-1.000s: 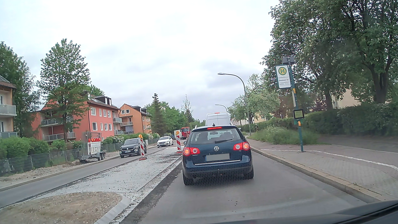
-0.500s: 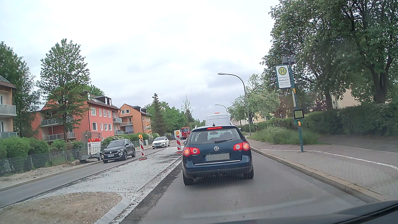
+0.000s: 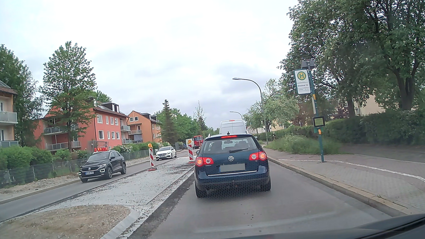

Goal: Follow the waypoints while adhering to traffic rules and regulations

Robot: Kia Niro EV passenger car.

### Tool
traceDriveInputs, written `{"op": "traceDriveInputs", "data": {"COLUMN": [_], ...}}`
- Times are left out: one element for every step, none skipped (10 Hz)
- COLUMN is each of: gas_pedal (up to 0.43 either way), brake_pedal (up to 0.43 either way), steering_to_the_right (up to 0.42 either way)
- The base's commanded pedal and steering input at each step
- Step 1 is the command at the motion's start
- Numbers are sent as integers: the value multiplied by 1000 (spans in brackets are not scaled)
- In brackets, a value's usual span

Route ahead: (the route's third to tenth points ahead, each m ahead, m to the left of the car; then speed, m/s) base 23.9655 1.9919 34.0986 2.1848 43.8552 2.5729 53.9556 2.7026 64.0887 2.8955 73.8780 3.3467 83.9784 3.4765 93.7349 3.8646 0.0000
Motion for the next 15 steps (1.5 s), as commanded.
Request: {"op": "traceDriveInputs", "data": {"gas_pedal": [0,0,0,0,0,0,0,0,0,0,0,0,0,0,0], "brake_pedal": [262,262,262,262,262,262,262,262,262,262,262,262,262,262,262], "steering_to_the_right": [-13,-13,-13,-13,-13,-13,-13,-13,-13,-13,-13,-13,-13,-14,-14]}}
